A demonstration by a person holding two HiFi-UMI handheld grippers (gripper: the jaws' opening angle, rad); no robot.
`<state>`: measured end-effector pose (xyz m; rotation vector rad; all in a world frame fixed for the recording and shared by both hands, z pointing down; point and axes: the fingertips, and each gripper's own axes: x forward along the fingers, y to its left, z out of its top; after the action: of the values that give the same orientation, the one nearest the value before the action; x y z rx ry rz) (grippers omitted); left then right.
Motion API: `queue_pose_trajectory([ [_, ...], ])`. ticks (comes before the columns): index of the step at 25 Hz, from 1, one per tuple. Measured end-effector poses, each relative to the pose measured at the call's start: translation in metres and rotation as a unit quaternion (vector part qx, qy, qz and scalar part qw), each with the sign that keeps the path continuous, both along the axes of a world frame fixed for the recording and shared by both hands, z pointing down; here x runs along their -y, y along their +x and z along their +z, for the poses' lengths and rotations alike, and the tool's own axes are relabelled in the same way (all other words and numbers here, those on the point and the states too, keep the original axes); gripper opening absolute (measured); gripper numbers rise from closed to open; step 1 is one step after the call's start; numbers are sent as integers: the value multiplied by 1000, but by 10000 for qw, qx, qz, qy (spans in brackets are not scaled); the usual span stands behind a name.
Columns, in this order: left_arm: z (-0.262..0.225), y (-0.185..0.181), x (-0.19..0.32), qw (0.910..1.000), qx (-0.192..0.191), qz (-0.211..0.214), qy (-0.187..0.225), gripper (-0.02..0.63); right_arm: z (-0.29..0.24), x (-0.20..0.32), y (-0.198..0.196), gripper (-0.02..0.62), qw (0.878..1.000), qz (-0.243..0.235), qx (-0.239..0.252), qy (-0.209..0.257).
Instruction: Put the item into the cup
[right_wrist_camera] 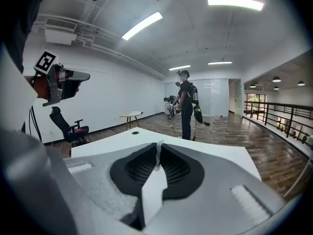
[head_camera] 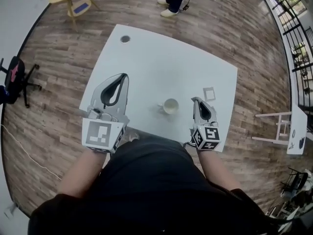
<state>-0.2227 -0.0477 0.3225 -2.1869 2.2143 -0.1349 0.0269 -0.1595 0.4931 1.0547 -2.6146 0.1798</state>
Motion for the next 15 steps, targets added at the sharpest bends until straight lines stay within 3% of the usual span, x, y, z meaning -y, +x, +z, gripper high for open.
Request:
queue_pose_trajectory([
  [8,-1,-20,-24,9994,63,-339,-30,6,-1,-21,-47,29,9980,-623,87,-42],
  [15,4,-30,-36,9989,-40,-454,-82,6,-9,-29,-67,29,9963,-821,244,0],
])
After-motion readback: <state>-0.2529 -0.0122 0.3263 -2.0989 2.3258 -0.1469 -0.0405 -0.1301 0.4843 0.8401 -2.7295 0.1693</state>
